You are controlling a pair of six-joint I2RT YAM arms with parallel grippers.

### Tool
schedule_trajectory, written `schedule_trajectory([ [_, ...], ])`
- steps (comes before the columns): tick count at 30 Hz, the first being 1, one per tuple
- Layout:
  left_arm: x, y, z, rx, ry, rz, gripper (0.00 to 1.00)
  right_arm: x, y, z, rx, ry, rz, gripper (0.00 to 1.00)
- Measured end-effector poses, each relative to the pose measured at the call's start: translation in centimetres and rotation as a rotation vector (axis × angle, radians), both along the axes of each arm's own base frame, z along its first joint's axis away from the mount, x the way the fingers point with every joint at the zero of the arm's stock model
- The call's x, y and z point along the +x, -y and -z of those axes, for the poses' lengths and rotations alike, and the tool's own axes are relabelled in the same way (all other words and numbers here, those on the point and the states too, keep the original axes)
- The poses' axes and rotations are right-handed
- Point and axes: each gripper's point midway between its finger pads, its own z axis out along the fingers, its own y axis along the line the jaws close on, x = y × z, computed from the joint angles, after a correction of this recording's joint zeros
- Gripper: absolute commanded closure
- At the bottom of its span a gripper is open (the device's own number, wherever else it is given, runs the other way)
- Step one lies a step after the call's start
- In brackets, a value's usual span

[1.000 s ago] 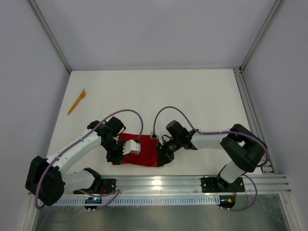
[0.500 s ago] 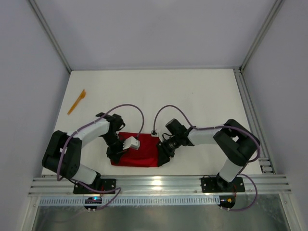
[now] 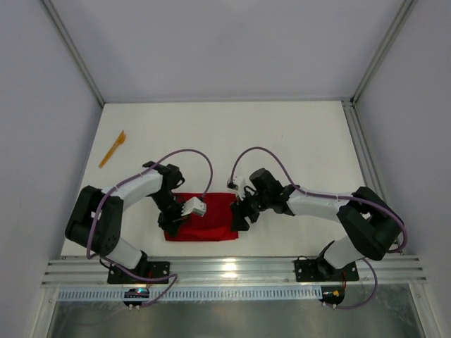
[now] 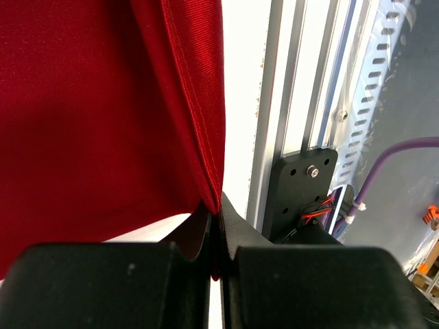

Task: Fold the napkin into a case and place the utensils inside
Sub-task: Fold the lower triangle-folded napkin.

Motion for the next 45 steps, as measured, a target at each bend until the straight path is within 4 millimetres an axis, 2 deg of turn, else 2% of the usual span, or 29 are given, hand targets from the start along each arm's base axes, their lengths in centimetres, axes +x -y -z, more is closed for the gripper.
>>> schedule_trajectory([
  [3,0.0,0.0,0.0,0.001,-0.002,-0.003,1.00,1.6,-0.2,-0.5,0.007,0.084,0.030,0.25],
  [6,0.3,0.0,0.0,0.000,0.001,-0.010,1.00,2.6,-1.6,-1.7,0.068,0.164,0.022,0.25],
  [9,0.7,0.0,-0.1,-0.002,0.005,-0.018,0.99,1.9,-3.1,-1.8,0.093,0.190,-0.024,0.25],
  [13,1.1,0.1,-0.1,-0.005,0.008,-0.024,0.99,0.3,-5.1,-0.2,0.099,0.181,-0.089,0.24],
  [17,1.3,0.2,-0.1,-0.006,0.005,-0.024,0.99,0.4,-5.9,0.8,0.110,0.170,-0.091,0.26],
  [21,1.3,0.2,0.0,-0.001,-0.006,-0.025,0.99,0.6,-6.6,1.2,0.127,0.149,-0.094,0.45],
  [22,1.2,0.2,0.1,0.000,-0.010,-0.025,0.99,0.5,-6.7,1.3,0.131,0.140,-0.098,0.58],
  [24,1.2,0.2,0.2,0.002,-0.014,-0.025,0.99,0.2,-6.8,1.4,0.135,0.125,-0.102,0.69],
  [25,1.2,0.2,0.2,0.003,-0.015,-0.025,0.98,0.1,-6.8,1.3,0.139,0.119,-0.103,0.77],
  [32,1.3,0.1,0.3,0.007,-0.017,-0.025,0.97,0.0,-6.6,1.2,0.142,0.098,-0.103,0.96],
  [34,1.3,0.1,0.4,0.006,-0.017,-0.028,0.93,0.1,-6.5,1.2,0.141,0.094,-0.097,0.97],
  [35,1.4,0.1,0.4,0.005,-0.015,-0.031,0.88,0.1,-6.5,1.2,0.139,0.092,-0.094,0.97],
  [36,1.5,0.1,0.4,0.006,-0.013,-0.034,0.78,0.1,-6.4,1.3,0.134,0.088,-0.093,0.97],
  [39,1.7,0.0,0.4,0.009,-0.013,-0.049,0.67,0.0,-6.1,1.5,0.120,0.074,-0.088,0.97],
  [45,2.6,-0.3,0.1,0.008,-0.009,-0.122,0.65,0.1,-5.9,1.7,0.110,0.063,-0.073,0.97],
])
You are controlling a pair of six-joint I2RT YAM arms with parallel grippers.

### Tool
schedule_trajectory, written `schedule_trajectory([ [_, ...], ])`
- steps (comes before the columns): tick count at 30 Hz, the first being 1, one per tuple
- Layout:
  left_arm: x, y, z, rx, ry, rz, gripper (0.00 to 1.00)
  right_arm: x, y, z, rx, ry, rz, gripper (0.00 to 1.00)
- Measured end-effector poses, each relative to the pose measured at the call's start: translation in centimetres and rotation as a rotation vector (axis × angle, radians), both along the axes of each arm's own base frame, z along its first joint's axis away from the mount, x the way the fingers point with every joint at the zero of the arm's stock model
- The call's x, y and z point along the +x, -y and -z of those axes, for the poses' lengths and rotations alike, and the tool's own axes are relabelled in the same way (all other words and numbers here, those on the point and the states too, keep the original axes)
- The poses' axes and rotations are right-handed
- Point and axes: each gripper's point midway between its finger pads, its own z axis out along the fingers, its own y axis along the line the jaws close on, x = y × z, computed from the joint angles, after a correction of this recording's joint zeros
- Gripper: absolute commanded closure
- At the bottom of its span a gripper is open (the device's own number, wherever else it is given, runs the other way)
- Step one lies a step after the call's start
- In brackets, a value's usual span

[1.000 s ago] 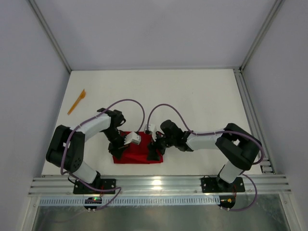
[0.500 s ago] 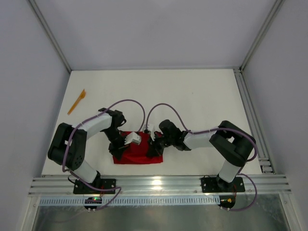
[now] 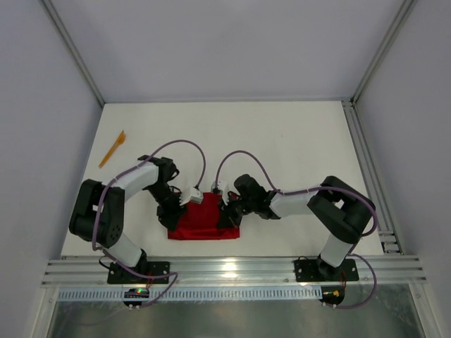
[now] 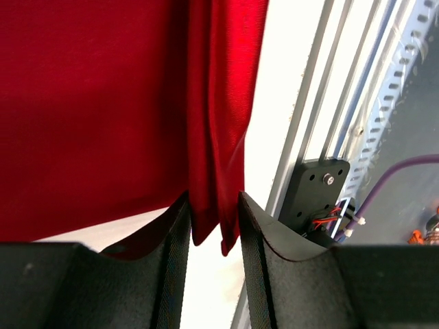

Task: Fold the napkin into a case and place the utensils inside
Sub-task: Fold the lower triangle-folded napkin.

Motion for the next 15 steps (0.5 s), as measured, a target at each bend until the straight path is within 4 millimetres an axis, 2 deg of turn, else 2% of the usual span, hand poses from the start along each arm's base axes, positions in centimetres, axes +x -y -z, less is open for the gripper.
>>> schedule_trajectory([
  [5,0.9,-0.1,0.5,0.028,0.011,-0.065,0.77,0.1,0.1,0.0,-0.002,-0.006,0.010,0.97],
  [8,1.4,-0.2,0.6,0.034,0.014,-0.109,0.91,0.2,0.1,0.0,-0.003,-0.010,0.017,0.97],
  [9,1.6,-0.3,0.6,0.035,0.016,-0.126,1.00,0.2,0.1,0.0,-0.005,-0.010,0.020,0.97],
  [15,2.7,-0.2,1.0,0.050,0.034,-0.201,1.00,0.5,0.1,0.1,-0.010,-0.009,0.038,0.97],
])
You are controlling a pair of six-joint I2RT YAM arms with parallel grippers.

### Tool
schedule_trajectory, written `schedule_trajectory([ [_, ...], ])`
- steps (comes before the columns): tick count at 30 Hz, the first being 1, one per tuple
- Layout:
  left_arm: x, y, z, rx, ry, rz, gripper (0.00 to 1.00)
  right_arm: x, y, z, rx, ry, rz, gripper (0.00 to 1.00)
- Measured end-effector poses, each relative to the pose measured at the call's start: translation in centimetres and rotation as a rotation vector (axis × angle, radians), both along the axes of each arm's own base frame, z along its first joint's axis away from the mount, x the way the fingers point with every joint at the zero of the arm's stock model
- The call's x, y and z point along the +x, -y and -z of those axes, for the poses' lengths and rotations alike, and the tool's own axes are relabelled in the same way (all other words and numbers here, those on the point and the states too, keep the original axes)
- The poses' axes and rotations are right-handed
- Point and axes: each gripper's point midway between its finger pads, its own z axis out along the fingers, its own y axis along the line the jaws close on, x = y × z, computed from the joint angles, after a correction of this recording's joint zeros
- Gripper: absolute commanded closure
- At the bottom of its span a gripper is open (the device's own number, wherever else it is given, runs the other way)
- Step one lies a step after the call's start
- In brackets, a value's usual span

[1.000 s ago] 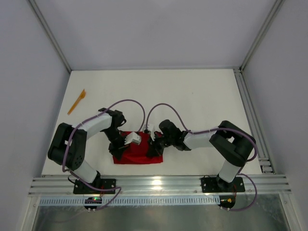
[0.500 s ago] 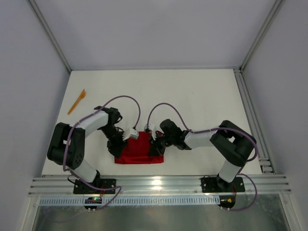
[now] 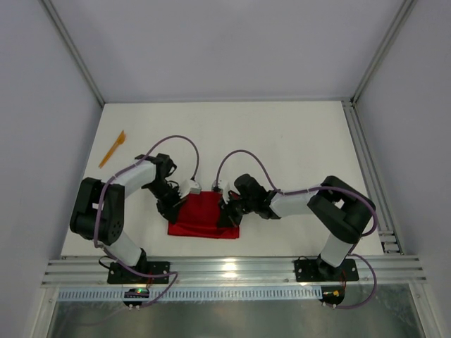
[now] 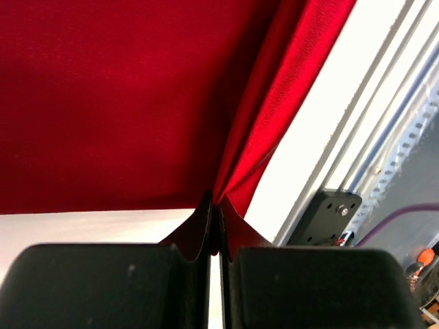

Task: Fold the napkin into a case and place the utensils inside
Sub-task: Fold the lower triangle-folded napkin.

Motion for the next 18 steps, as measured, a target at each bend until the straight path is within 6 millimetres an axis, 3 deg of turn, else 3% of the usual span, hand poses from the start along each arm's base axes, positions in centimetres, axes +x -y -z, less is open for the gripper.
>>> schedule_trajectory([
  [5,1.0,0.1,0.7,0.020,0.015,-0.045,1.00,0.4,0.1,0.2,-0.011,0.010,0.018,0.88],
  [9,1.4,0.0,1.4,0.044,0.014,-0.076,1.00,0.8,0.2,0.4,-0.025,0.021,0.042,0.68],
  [10,1.5,0.0,1.5,0.050,0.014,-0.083,1.00,0.9,0.2,0.4,-0.027,0.021,0.049,0.55],
  [13,1.7,0.1,1.9,0.057,0.009,-0.101,1.00,1.3,0.2,-0.4,-0.018,0.040,0.073,0.44],
  [18,1.8,0.1,1.9,0.059,0.006,-0.110,1.00,2.3,1.1,-2.9,-0.004,0.116,0.143,0.38],
])
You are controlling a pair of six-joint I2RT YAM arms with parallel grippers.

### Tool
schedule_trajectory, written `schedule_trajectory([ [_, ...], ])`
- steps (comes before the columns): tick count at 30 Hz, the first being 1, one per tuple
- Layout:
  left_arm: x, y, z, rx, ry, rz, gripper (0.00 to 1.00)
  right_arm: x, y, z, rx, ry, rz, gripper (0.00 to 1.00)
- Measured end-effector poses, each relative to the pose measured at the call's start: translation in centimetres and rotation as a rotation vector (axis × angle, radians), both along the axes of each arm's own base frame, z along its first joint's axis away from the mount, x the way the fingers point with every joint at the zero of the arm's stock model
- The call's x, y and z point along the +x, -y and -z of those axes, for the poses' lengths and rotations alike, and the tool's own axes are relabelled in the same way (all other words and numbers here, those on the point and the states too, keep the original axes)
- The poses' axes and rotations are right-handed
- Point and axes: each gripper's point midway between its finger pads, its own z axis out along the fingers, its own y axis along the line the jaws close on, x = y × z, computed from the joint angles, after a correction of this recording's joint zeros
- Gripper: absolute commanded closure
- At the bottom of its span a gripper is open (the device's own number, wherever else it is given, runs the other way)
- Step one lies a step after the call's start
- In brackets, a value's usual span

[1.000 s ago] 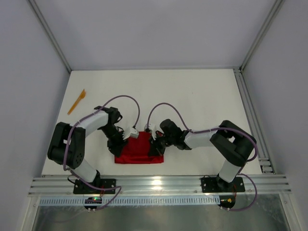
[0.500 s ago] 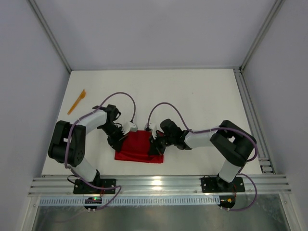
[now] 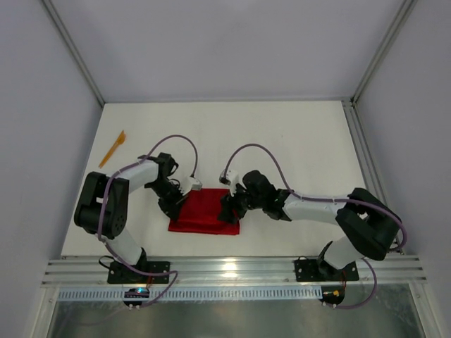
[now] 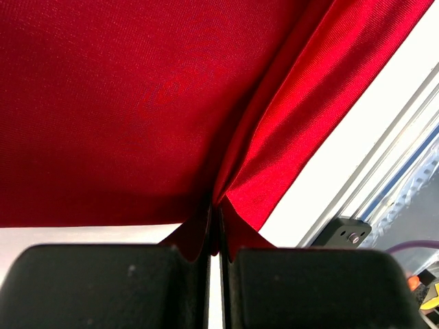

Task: Fold the napkin into a case and place the utensils inside
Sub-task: Fold the lower triangle-folded napkin.

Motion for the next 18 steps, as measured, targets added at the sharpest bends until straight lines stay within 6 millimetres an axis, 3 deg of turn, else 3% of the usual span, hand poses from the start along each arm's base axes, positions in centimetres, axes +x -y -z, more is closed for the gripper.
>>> schedule_trajectory([
  [4,0.0,0.0,0.0,0.000,0.001,-0.002,1.00,1.1,0.6,-3.2,0.022,0.112,0.073,0.40],
  [7,0.0,0.1,0.0,0.000,-0.002,-0.009,1.00,0.6,0.1,-4.3,0.000,0.198,0.076,0.55],
  [9,0.0,0.1,-0.1,-0.001,-0.004,-0.018,1.00,-0.7,-0.8,-4.0,-0.018,0.215,0.033,0.72],
  [10,0.1,0.2,-0.3,-0.006,0.002,-0.019,1.00,-1.4,-1.2,-3.7,-0.023,0.215,0.010,0.75],
  [18,1.2,0.8,-2.5,-0.045,0.088,-0.021,1.00,-2.0,-0.7,-0.3,-0.040,0.149,0.020,0.86],
])
